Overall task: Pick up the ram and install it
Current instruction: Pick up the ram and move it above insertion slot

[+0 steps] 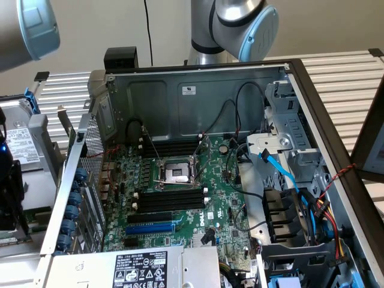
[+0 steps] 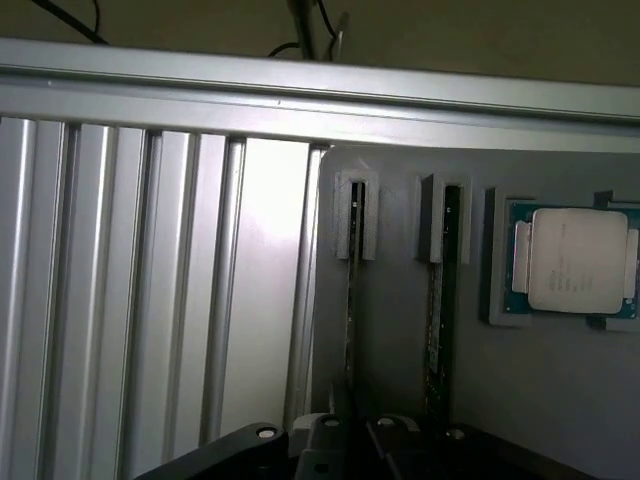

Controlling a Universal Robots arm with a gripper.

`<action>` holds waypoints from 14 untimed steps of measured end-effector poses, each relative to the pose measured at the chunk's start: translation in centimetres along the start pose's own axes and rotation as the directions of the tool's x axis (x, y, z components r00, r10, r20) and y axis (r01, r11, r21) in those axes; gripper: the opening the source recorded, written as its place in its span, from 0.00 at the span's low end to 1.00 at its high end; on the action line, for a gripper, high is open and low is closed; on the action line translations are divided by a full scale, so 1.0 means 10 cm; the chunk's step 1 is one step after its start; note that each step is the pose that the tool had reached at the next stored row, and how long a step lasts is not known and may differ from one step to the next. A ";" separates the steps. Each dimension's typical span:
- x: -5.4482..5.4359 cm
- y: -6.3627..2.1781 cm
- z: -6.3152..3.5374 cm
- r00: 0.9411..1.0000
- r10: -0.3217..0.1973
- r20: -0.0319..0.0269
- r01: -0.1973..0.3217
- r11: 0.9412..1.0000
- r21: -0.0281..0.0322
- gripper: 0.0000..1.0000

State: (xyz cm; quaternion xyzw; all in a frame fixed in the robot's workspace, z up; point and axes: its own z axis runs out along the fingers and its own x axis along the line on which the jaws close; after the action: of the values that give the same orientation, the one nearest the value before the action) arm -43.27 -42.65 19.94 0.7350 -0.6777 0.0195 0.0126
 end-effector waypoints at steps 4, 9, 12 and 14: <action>0.00 0.000 0.000 1.000 0.000 0.000 0.000 1.000 0.000 0.13; 0.00 -0.001 -0.009 1.000 0.000 0.000 0.000 1.000 0.001 0.13; 0.00 0.000 -0.031 1.000 0.000 0.000 0.000 1.000 0.000 0.13; 0.00 -0.001 -0.094 1.000 0.000 0.000 0.000 1.000 0.000 0.13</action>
State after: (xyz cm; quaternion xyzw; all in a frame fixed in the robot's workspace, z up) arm -43.27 -42.65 20.88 0.7349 -0.6778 0.0195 0.0126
